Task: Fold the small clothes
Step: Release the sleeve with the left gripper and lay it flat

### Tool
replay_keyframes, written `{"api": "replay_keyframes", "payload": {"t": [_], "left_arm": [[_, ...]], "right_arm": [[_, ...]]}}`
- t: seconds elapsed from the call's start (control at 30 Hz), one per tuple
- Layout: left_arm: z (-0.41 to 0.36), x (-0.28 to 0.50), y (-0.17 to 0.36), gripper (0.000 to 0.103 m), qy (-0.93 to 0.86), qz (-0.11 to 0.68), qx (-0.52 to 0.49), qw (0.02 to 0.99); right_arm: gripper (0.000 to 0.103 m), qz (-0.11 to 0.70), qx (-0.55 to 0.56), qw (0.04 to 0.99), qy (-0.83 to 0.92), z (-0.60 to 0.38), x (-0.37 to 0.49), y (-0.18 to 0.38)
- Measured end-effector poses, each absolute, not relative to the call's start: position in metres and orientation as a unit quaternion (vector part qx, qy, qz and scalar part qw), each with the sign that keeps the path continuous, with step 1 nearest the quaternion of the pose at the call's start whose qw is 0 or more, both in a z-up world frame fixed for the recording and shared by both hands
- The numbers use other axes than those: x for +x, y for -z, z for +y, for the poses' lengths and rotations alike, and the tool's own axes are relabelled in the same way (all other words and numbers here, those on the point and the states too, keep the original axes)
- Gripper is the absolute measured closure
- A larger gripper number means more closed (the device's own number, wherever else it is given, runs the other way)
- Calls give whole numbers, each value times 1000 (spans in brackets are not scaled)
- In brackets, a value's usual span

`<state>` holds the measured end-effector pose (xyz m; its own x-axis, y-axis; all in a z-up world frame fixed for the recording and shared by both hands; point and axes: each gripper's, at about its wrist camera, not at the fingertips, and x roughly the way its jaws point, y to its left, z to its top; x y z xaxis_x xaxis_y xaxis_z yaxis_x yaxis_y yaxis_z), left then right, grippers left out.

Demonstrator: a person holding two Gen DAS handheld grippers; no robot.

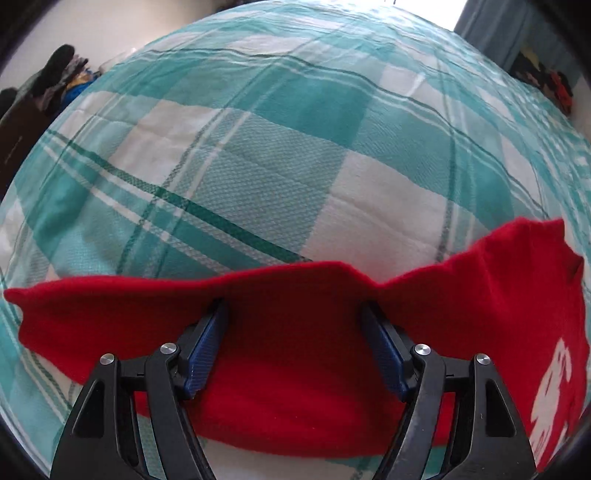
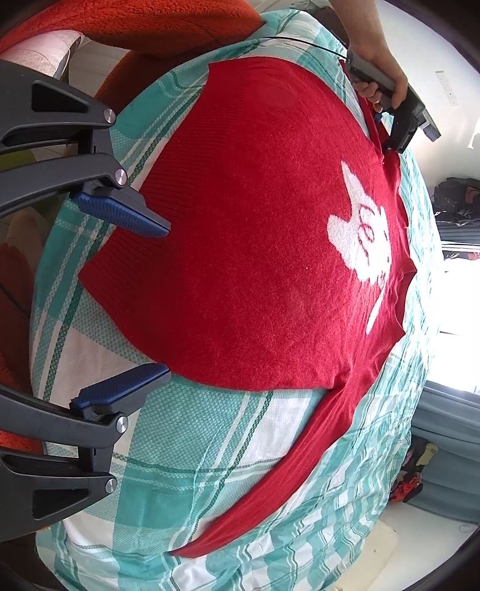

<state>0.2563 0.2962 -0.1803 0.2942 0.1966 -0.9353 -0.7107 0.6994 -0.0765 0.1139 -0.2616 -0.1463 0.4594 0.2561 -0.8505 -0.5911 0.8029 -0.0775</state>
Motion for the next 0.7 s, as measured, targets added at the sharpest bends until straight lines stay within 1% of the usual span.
{"api": "replay_keyframes", "payload": {"t": [0.07, 0.13, 0.17, 0.2, 0.23, 0.27, 0.3, 0.33, 0.37, 0.4, 0.43, 0.47, 0.53, 0.57, 0.6, 0.63, 0.7], "left_arm": [[313, 248, 170, 27, -312, 489, -326, 746], [315, 236, 155, 27, -279, 447, -376, 762], [311, 231, 147, 23, -259, 438, -367, 778], [304, 230, 142, 18, -247, 444, -336, 793], [296, 230, 143, 7, -243, 463, -293, 800], [290, 230, 149, 6, -244, 490, -248, 799], [285, 226, 155, 9, -255, 515, -212, 791], [282, 217, 157, 22, -269, 525, -188, 786], [279, 201, 154, 28, -272, 518, -181, 790], [271, 183, 148, 27, -258, 501, -188, 804], [260, 163, 140, 23, -238, 480, -196, 821], [247, 143, 133, 15, -223, 460, -199, 836], [218, 108, 120, 6, -208, 422, -180, 864], [201, 92, 117, 6, -211, 409, -162, 873], [188, 81, 115, 6, -220, 405, -145, 876], [175, 73, 116, 6, -232, 405, -134, 874], [156, 55, 117, 6, -248, 405, -137, 869]], "right_arm": [[32, 452, -180, 837, -251, -266, 112, 143], [32, 446, -171, 842, -249, -271, 112, 140], [32, 443, -166, 846, -247, -274, 113, 139], [32, 438, -159, 850, -245, -276, 115, 137], [32, 436, -151, 853, -245, -278, 118, 136], [32, 438, -142, 853, -246, -280, 122, 137], [32, 445, -135, 850, -247, -281, 127, 139], [32, 456, -130, 845, -247, -281, 133, 144], [32, 466, -126, 841, -246, -281, 138, 148], [32, 471, -120, 839, -244, -283, 142, 149], [32, 470, -107, 842, -243, -287, 144, 147], [32, 464, -90, 848, -240, -293, 146, 142], [32, 447, -49, 862, -232, -310, 151, 130], [28, 440, -28, 869, -224, -320, 155, 125], [21, 435, -11, 875, -213, -328, 163, 122], [19, 431, -4, 880, -197, -336, 173, 120], [18, 424, -9, 891, -161, -350, 203, 116]]}}
